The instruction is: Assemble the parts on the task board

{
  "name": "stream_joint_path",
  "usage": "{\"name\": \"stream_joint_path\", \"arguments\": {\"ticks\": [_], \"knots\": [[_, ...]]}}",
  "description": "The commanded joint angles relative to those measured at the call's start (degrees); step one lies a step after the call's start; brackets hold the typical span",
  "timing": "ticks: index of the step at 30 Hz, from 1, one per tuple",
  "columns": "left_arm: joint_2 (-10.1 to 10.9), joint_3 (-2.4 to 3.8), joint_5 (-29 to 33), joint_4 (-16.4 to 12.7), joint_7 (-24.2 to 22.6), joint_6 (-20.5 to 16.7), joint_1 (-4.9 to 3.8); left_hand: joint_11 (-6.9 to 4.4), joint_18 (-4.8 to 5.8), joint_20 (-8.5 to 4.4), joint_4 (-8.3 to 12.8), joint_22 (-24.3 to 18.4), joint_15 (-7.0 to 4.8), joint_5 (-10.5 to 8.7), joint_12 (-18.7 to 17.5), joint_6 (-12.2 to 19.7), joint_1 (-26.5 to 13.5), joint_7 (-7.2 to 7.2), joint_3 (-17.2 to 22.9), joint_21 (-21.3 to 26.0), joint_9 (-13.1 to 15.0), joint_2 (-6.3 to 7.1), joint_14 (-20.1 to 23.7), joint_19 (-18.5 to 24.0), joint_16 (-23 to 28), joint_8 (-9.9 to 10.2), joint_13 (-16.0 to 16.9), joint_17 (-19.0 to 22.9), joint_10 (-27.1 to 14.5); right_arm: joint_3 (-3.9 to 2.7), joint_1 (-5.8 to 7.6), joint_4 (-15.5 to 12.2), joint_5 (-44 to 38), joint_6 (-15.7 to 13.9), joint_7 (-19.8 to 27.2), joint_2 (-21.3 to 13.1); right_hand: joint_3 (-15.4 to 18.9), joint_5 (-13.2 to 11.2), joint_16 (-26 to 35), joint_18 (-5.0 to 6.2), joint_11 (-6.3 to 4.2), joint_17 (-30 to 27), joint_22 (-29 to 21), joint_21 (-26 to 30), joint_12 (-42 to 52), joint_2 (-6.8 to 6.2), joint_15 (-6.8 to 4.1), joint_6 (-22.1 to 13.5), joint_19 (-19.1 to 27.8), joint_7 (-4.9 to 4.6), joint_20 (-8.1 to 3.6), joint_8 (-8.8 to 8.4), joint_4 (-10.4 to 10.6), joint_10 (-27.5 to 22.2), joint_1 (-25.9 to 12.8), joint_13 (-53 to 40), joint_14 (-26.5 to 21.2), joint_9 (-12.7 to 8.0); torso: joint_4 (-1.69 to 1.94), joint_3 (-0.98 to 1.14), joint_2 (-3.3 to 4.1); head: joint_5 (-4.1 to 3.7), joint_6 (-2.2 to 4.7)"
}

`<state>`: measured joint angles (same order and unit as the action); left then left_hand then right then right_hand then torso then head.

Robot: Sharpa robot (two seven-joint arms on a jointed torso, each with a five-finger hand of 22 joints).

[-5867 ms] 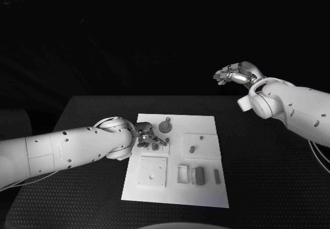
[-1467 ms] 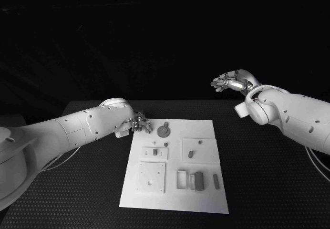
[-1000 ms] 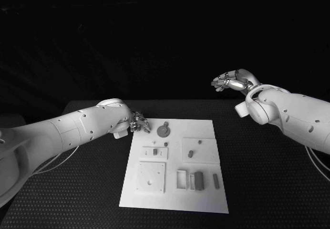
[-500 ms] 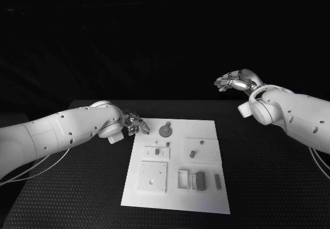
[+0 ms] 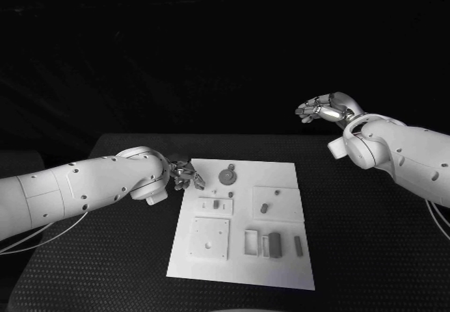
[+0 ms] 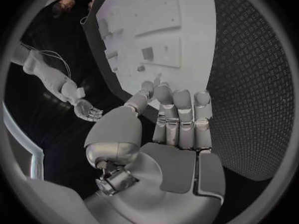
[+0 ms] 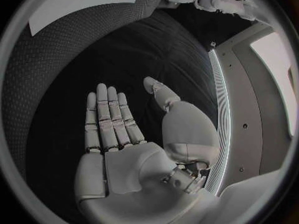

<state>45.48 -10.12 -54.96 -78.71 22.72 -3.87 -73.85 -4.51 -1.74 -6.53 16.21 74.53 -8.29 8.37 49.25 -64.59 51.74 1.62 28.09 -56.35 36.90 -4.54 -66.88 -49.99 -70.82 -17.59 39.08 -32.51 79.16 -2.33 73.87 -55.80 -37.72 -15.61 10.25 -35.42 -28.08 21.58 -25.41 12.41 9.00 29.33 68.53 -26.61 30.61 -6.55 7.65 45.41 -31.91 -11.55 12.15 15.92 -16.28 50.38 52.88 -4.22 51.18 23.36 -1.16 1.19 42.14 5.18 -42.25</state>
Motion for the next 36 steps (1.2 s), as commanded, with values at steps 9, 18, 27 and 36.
{"name": "stream_joint_path", "arguments": {"ticks": [9, 18, 27, 36], "knots": [[1.2, -2.23, -8.3, -3.5, 1.3, -3.1, 1.52, -0.32, -0.13, -7.1, 0.0, 0.0, -0.17, 0.61, -0.5, -0.8, 0.1, -0.1, 0.2, -0.3, 0.3, 0.13, -0.7, -0.7, -0.1, -1.9, -0.2, 0.2, 1.0, -0.03, 0.0, -0.3, 0.0, 1.0, 0.3, -0.2, 0.3, 0.2, 0.3, -0.7, -0.1, -0.1, 0.1, 0.4, -0.2, 0.23, 0.39, -0.4, 0.2, -0.57, -0.05, 0.18, -0.1, 0.5, -0.3, 0.1, 0.0, -0.1, 0.08, 0.03, 0.01, 0.01, -0.7], [1.5, -2.25, -8.9, -5.1, 1.4, -3.4, 2.25, -0.34, -0.13, -7.1, 0.0, 0.0, -0.16, 0.7, -0.5, -0.9, 0.0, -0.13, 0.2, -0.3, 0.3, 0.16, -0.8, -0.7, 0.0, -1.9, -0.2, 0.2, 1.0, -0.03, 0.0, -0.3, 0.0, 1.0, 0.2, -0.4, 0.3, 0.3, 0.3, -0.69, -0.1, -0.1, 0.1, 0.4, -0.2, 0.23, 0.39, -0.4, 0.1, -0.57, -0.05, 0.19, -0.1, 0.5, -0.3, 0.1, 0.0, -0.1, -0.02, 0.07, 0.02, -0.26, -0.88], [1.0, -2.25, -8.9, -4.9, 1.4, -3.2, 2.29, -0.37, -0.15, -7.11, 0.0, 0.0, -0.16, 0.78, -0.5, -1.0, -0.1, -0.16, 0.3, -0.3, 0.3, 0.17, -0.9, -0.8, 0.0, -1.9, -0.2, 0.3, 1.1, -0.03, 0.0, -0.3, 0.0, 1.0, 0.2, -0.4, 0.3, 0.3, 0.3, -0.69, -0.1, -0.1, 0.1, 0.4, -0.2, 0.23, 0.39, -0.4, 0.1, -0.57, -0.05, 0.2, -0.1, 0.5, -0.3, 0.1, 0.0, -0.1, -0.14, 0.11, 0.04, -0.22, -0.85], [0.4, -2.25, -8.9, -4.3, 1.5, -2.5, 2.9, -0.42, -0.16, -7.11, 0.0, 0.0, -0.16, 0.88, -0.6, -1.2, -0.2, -0.21, 0.2, -0.3, 0.3, 0.25, -1.0, -0.8, 0.0, -2.0, -0.2, 0.3, 1.2, -0.03, -0.01, -0.4, 0.0, 1.0, 0.2, -0.4, 0.3, 0.3, 0.3, -0.69, -0.1, -0.1, 0.2, 0.5, -0.2, 0.24, 0.39, -0.4, 0.1, -0.57, -0.05, 0.2, -0.1, 0.5, -0.3, 0.2, 0.0, -0.1, -0.07, 0.08, 0.04, -0.4, -0.96]]}}
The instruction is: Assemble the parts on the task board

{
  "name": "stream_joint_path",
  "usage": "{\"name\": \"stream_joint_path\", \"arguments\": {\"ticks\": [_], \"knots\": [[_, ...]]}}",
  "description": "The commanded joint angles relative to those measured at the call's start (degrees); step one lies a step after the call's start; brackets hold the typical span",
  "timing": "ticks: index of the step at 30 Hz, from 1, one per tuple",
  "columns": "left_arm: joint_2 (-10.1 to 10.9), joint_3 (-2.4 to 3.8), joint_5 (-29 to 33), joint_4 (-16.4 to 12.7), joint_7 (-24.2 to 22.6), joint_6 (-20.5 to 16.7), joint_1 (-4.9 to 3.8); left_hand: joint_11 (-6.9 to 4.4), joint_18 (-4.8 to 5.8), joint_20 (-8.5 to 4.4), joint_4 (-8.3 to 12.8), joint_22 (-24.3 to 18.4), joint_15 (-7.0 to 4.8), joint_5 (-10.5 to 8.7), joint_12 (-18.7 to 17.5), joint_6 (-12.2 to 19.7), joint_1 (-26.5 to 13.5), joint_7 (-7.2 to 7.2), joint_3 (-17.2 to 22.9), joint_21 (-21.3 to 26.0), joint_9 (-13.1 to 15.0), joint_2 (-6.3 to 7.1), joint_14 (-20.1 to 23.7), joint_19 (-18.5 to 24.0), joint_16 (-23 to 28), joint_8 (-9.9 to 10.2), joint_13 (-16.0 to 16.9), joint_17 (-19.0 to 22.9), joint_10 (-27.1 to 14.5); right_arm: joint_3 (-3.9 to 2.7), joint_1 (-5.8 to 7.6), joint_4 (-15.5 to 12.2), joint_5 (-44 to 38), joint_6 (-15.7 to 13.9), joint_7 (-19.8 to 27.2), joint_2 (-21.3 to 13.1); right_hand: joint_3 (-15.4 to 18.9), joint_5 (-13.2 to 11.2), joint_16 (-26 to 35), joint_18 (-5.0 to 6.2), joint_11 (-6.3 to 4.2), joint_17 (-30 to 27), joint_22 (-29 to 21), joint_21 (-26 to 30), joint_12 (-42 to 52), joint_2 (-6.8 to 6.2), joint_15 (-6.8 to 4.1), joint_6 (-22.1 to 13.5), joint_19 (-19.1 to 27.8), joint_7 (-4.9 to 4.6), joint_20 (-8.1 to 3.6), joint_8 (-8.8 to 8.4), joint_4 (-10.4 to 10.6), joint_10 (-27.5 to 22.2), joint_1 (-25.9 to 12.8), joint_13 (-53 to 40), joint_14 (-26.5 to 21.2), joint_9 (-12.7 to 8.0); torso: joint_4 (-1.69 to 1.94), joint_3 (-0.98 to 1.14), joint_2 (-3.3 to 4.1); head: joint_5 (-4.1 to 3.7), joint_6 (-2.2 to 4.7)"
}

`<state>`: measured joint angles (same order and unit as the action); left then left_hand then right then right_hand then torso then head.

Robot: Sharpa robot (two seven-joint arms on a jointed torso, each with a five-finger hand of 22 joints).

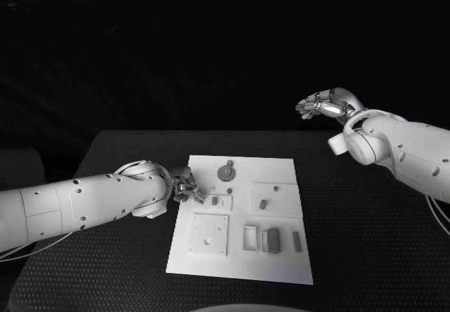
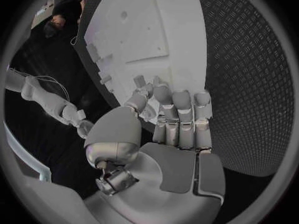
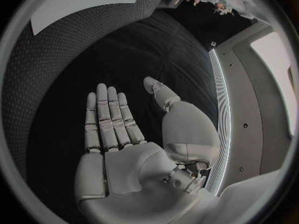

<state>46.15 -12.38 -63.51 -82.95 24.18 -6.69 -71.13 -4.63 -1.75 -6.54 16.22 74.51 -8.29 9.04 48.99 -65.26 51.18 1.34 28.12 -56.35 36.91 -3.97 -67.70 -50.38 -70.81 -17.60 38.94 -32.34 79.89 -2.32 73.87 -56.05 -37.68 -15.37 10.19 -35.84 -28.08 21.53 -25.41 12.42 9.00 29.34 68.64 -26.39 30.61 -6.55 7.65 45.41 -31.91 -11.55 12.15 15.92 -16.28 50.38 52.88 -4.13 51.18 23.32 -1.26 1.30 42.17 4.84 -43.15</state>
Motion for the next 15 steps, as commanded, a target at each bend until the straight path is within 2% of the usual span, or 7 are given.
{"name": "stream_joint_path", "arguments": {"ticks": [1, 15], "knots": [[-0.3, 0.01, -0.3, 0.0, 0.0, 0.4, 0.23, -0.3, -0.15, -7.11, 0.0, 0.1, -0.16, 0.22, -0.3, -0.5, 0.4, 0.06, 0.2, -0.3, 0.2, -0.32, -0.2, -0.4, 0.0, -2.0, -0.1, 0.1, 0.5, -0.03, -0.01, -0.1, 0.0, 0.7, 0.3, 0.0, 0.3, 0.3, 0.3, -0.69, -0.1, -0.1, 0.1, 0.2, -0.2, 0.24, 0.39, -0.4, 0.1, -0.57, -0.05, 0.2, -0.1, 0.5, -0.3, 0.1, 0.0, -0.1, 0.03, -0.01, 0.01, -0.04, -0.14], [-0.7, -0.01, -0.4, 0.2, 0.1, 0.7, 0.81, -0.33, -0.15, -7.11, 0.0, 0.1, -0.17, 0.28, -0.3, -0.6, 0.3, 0.03, 0.2, -0.2, 0.2, -0.25, -0.2, -0.5, 0.0, -2.0, -0.1, 0.1, 0.5, -0.03, -0.01, -0.2, 0.0, 0.7, 0.3, 0.0, 0.3, 0.4, 0.3, -0.68, -0.1, -0.1, 0.1, 0.3, -0.2, 0.25, 0.39, -0.5, 0.1, -0.57, -0.05, 0.21, -0.1, 0.5, -0.3, 0.1, 0.0, -0.1, 0.04, -0.01, 0.01, -0.2, -0.24]]}}
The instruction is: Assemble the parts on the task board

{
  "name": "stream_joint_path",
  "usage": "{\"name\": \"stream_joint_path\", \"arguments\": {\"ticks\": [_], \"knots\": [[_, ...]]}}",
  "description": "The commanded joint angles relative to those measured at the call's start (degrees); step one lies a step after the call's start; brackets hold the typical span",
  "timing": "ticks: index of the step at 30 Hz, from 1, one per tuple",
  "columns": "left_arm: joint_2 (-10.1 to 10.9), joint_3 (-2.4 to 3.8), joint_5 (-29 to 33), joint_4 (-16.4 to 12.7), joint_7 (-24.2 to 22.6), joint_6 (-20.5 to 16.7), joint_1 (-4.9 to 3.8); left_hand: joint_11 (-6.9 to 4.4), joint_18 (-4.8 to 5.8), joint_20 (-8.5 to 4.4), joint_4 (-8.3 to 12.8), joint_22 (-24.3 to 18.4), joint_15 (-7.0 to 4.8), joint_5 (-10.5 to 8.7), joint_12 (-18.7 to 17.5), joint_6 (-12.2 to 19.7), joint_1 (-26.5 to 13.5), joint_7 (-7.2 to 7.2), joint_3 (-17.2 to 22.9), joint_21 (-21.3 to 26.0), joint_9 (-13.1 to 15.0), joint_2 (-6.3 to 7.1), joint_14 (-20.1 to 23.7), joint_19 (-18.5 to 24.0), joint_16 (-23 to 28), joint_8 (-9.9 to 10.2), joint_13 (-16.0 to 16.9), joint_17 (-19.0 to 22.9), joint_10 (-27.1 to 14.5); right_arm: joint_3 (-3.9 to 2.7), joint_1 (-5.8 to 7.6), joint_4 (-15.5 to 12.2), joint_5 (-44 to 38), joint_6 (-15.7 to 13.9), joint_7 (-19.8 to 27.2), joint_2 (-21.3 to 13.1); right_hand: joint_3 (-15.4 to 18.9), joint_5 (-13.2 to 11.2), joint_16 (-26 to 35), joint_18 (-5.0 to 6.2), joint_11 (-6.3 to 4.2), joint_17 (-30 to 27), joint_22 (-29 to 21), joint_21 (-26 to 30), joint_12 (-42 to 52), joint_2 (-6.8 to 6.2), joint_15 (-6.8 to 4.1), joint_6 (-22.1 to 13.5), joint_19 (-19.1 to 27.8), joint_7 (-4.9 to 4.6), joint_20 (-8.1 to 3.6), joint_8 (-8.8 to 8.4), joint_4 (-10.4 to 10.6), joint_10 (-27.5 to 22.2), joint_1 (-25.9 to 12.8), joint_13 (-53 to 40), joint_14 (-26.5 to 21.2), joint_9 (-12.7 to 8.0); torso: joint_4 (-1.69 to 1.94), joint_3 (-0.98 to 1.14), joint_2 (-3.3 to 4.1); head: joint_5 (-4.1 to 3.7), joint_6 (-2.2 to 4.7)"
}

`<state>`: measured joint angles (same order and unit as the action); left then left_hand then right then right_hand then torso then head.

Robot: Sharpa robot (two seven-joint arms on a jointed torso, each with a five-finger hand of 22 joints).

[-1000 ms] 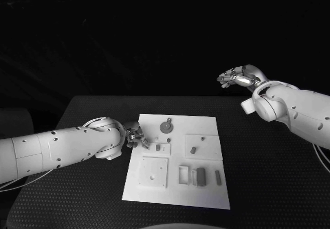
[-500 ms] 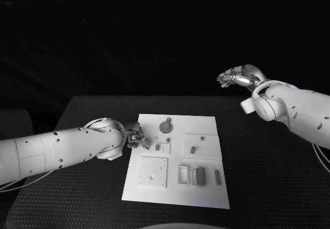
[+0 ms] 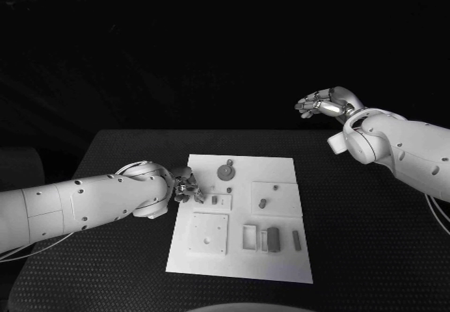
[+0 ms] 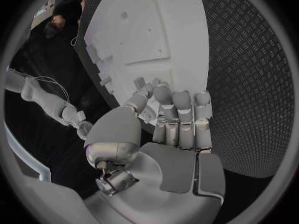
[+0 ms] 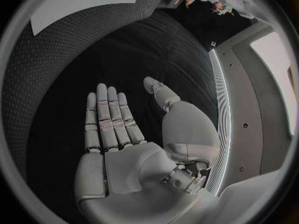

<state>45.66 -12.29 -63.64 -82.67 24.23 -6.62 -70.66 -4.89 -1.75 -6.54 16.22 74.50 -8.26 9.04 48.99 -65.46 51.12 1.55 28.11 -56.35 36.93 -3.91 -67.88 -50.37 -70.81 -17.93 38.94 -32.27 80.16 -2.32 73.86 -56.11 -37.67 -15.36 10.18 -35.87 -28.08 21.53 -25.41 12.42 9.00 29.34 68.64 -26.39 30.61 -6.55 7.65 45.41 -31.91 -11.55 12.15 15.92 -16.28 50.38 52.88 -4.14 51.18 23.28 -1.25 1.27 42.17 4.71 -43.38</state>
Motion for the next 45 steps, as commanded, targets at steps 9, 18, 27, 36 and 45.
{"name": "stream_joint_path", "arguments": {"ticks": [9, 18, 27, 36, 45], "knots": [[-0.2, -0.11, -0.3, 0.0, 0.2, 1.3, 0.42, -0.09, -0.16, -7.11, 0.0, 0.1, -0.19, 0.32, -0.3, -0.4, 0.4, -0.19, 0.3, -0.2, 0.2, -0.31, 0.0, -0.5, 0.0, -1.7, -0.1, 0.1, 0.2, -0.03, 0.0, -0.1, 0.0, 0.7, 0.3, 0.0, 0.2, 0.4, 0.4, -0.68, -0.1, -0.1, 0.1, 0.3, -0.2, 0.25, 0.39, -0.5, 0.1, -0.57, -0.04, 0.22, -0.1, 0.5, -0.3, 0.1, 0.0, -0.1, -0.04, 0.03, 0.01, -0.06, -0.03], [-0.5, -0.12, -1.6, 0.1, 0.5, 2.1, 0.42, -0.12, -0.19, -7.13, 0.1, 0.1, -0.2, 0.45, -0.3, -0.5, 0.4, -0.21, 0.3, -0.2, 0.2, -0.29, 0.0, -0.5, 0.0, -1.7, -0.1, 0.1, 0.2, -0.03, 0.0, -0.3, 0.0, 0.7, 0.3, -0.1, 0.2, 0.4, 0.4, -0.68, -0.1, -0.1, 0.1, 0.4, -0.3, 0.25, 0.38, -0.5, 0.1, -0.58, -0.04, 0.23, -0.1, 0.5, -0.3, 0.1, 0.0, -0.1, 0.05, 0.02, -0.02, -0.16, -0.01], [-1.3, -0.17, -2.9, 0.6, 0.8, 2.8, 0.43, -0.17, -0.2, -7.14, 0.2, 0.1, -0.23, 0.78, -0.3, -0.6, 0.5, -0.27, 0.4, -0.2, 0.1, -0.03, -0.2, -0.6, -0.1, -1.8, 0.0, 0.1, 0.4, -0.03, 0.0, -0.5, 0.0, 0.7, 0.3, -0.1, 0.2, 0.4, 0.4, -0.68, -0.1, -0.1, 0.2, 0.4, -0.3, 0.25, 0.38, -0.5, 0.1, -0.58, -0.04, 0.24, -0.1, 0.5, -0.3, 0.1, 0.0, -0.1, -0.05, 0.0, 0.0, -0.08, -0.12], [-1.9, -0.81, -3.4, 0.8, 0.9, 3.3, 0.49, -0.31, -0.22, -7.16, 0.1, 0.2, -0.29, 0.77, 0.0, -1.0, 0.4, -0.41, 0.3, -0.3, 0.1, 0.17, -0.4, -0.8, -0.3, -2.0, 0.1, 0.0, 0.7, -0.03, 0.0, -0.5, 0.0, 0.7, 0.3, -0.1, 0.2, 0.4, 0.4, -0.68, -0.1, -0.1, 0.2, 0.4, -0.3, 0.25, 0.38, -0.5, 0.1, -0.58, -0.03, 0.24, -0.1, 0.5, -0.3, 0.1, 0.0, -0.1, 0.0, 0.01, 0.0, -0.19, -0.05], [-2.0, -0.9, -3.4, 0.7, 1.1, 4.7, 0.49, -0.42, -0.26, -7.21, 0.1, 0.3, -0.34, 0.86, 0.3, -1.3, 0.3, -0.53, 0.3, -0.4, 0.1, 0.27, -0.6, -1.0, -0.6, -2.1, 0.3, -0.2, 0.8, -0.03, -0.01, -0.4, 0.0, 0.8, 0.3, -0.1, 0.2, 0.4, 0.4, -0.68, -0.09, -0.1, 0.2, 0.5, -0.3, 0.24, 0.38, -0.5, 0.1, -0.58, -0.03, 0.25, -0.1, 0.5, -0.3, 0.1, 0.0, -0.1, -0.05, 0.06, -0.02, -0.19, -0.24]]}}
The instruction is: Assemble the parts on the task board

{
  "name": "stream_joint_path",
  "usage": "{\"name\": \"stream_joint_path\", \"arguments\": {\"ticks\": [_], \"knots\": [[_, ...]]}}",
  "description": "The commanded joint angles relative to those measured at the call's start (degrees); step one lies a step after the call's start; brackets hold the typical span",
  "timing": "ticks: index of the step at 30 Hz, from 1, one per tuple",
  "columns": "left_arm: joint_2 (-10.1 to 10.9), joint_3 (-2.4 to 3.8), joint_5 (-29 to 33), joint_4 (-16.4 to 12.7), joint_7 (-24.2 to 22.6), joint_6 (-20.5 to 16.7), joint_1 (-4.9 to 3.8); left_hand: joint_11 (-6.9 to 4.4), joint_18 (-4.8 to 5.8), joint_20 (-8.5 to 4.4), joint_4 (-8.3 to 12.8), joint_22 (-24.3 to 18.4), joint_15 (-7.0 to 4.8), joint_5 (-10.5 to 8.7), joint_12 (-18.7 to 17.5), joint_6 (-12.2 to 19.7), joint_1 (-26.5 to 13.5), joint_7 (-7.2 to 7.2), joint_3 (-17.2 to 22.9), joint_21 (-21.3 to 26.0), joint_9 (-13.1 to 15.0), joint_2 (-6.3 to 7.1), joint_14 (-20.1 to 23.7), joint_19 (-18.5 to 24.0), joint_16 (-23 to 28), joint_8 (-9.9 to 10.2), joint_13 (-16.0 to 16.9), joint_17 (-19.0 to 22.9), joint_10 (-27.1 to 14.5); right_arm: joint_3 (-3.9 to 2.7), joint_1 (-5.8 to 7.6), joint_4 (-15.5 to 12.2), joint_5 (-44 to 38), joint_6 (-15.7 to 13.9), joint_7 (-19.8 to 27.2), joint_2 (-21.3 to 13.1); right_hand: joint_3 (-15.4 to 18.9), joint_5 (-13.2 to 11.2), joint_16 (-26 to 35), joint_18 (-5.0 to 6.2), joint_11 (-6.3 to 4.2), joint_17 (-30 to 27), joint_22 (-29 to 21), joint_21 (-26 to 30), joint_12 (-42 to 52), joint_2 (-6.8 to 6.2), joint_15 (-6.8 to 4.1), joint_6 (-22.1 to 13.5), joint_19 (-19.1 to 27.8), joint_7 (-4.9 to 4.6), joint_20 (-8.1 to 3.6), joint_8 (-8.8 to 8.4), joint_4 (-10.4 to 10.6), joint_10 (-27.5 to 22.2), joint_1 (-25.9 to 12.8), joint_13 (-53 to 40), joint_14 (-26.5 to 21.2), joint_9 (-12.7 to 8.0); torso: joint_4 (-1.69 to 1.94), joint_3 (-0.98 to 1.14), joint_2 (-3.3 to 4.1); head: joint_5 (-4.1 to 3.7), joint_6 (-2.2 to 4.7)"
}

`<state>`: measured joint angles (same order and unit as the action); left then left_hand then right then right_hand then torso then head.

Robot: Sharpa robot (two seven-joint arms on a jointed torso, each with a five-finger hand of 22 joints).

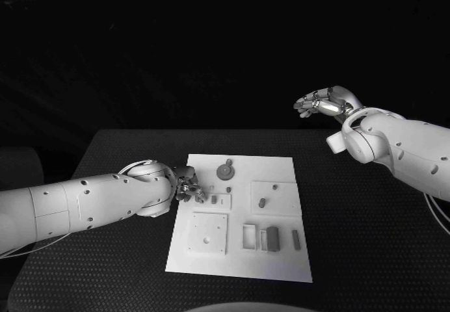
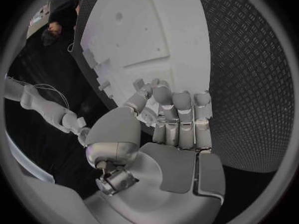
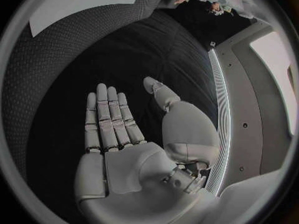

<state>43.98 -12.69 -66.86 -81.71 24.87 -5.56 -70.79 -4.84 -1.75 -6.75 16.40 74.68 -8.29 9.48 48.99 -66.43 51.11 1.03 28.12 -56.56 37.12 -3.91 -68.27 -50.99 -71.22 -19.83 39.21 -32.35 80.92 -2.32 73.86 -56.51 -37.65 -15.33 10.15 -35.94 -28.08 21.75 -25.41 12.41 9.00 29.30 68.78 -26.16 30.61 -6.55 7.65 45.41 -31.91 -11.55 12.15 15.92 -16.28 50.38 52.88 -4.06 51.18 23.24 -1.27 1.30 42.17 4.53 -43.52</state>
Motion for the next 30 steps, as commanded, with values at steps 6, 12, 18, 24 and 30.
{"name": "stream_joint_path", "arguments": {"ticks": [6, 12, 18, 24, 30], "knots": [[-0.3, -0.53, -0.3, 0.0, 0.9, 3.9, 0.62, -0.41, -0.28, -7.02, -0.7, 0.2, -0.34, -2.0, 0.5, -0.5, -0.7, -0.07, -0.3, -0.2, -0.2, 1.99, -0.1, -0.4, -0.3, -0.3, 0.3, -0.2, 0.0, -0.03, -0.01, 0.0, 0.0, 0.7, 0.3, 0.0, 0.3, 0.2, 0.4, -0.67, -0.09, -0.1, 0.1, 0.3, -0.3, 0.24, 0.38, -0.5, 0.1, -0.58, -0.03, 0.25, -0.1, 0.5, -0.3, 0.1, 0.0, -0.1, 0.03, 0.02, 0.0, -0.15, -0.08], [-0.2, -0.52, -0.7, 0.3, 1.4, 3.2, 0.62, -0.49, -0.44, -7.14, -4.2, 0.1, -0.53, -6.65, 0.5, -0.4, -3.9, -0.04, -1.0, 0.1, -0.5, 7.98, 0.0, -0.6, -0.4, -0.3, 0.3, -0.1, -0.2, -0.03, -0.01, 0.0, 0.0, 0.7, 0.3, 0.0, 0.3, 0.2, 0.4, -0.67, -0.09, -0.1, 0.1, 0.3, -0.3, 0.23, 0.38, -0.5, 0.1, -0.58, -0.03, 0.25, -0.1, 0.5, -0.3, 0.1, 0.0, -0.1, 0.05, -0.02, 0.02, -0.21, -0.04], [-0.1, -0.51, -0.9, 0.6, 1.6, 1.2, 0.62, -0.59, -0.79, -7.41, -9.7, 0.0, -0.84, -6.7, 0.4, -0.1, -7.1, -0.14, 0.5, 0.4, -0.3, 12.67, 0.1, -0.8, -0.4, -0.5, 0.5, -0.1, -0.2, -0.03, -0.01, 0.0, 0.0, 0.7, 0.3, 0.0, 0.3, 0.2, 0.4, -0.67, -0.09, -0.1, 0.1, 0.3, -0.3, 0.23, 0.39, -0.5, 0.1, -0.58, -0.02, 0.25, -0.1, 0.5, -0.3, 0.1, 0.0, -0.1, 0.02, -0.02, 0.01, -0.15, -0.03], [0.3, -0.48, -0.9, 0.6, 1.5, 0.2, 0.62, -0.62, -0.92, -7.52, -14.6, 0.2, -0.91, -6.68, 0.4, 0.0, -8.9, -0.17, 2.1, 0.3, 0.0, 15.36, 0.1, -0.8, -0.7, -0.8, 0.7, -0.1, -0.1, -0.03, -0.01, 0.1, 0.0, 0.7, 0.4, 0.0, 0.3, 0.2, 0.4, -0.67, -0.08, -0.1, 0.1, 0.3, -0.3, 0.23, 0.39, -0.5, 0.1, -0.59, -0.02, 0.25, -0.1, 0.5, -0.3, 0.1, 0.0, -0.1, 0.03, -0.06, 0.02, -0.25, -0.02], [0.5, -0.27, 0.0, 0.5, 1.0, -0.8, 0.62, -0.6, -0.97, -7.55, -16.5, 0.4, -0.95, -6.67, 0.4, 0.2, -8.8, -0.16, 2.9, 0.2, 0.2, 16.69, 0.2, -0.8, -0.7, -1.0, 0.8, -0.1, -0.2, -0.03, -0.03, 0.1, 0.0, 0.7, 0.4, 0.1, 0.3, 0.2, 0.4, -0.67, -0.08, -0.1, 0.2, 0.3, -0.3, 0.23, 0.39, -0.5, 0.1, -0.59, -0.02, 0.25, -0.1, 0.5, -0.3, 0.1, 0.0, -0.1, 0.02, -0.04, 0.02, -0.24, 0.0]]}}
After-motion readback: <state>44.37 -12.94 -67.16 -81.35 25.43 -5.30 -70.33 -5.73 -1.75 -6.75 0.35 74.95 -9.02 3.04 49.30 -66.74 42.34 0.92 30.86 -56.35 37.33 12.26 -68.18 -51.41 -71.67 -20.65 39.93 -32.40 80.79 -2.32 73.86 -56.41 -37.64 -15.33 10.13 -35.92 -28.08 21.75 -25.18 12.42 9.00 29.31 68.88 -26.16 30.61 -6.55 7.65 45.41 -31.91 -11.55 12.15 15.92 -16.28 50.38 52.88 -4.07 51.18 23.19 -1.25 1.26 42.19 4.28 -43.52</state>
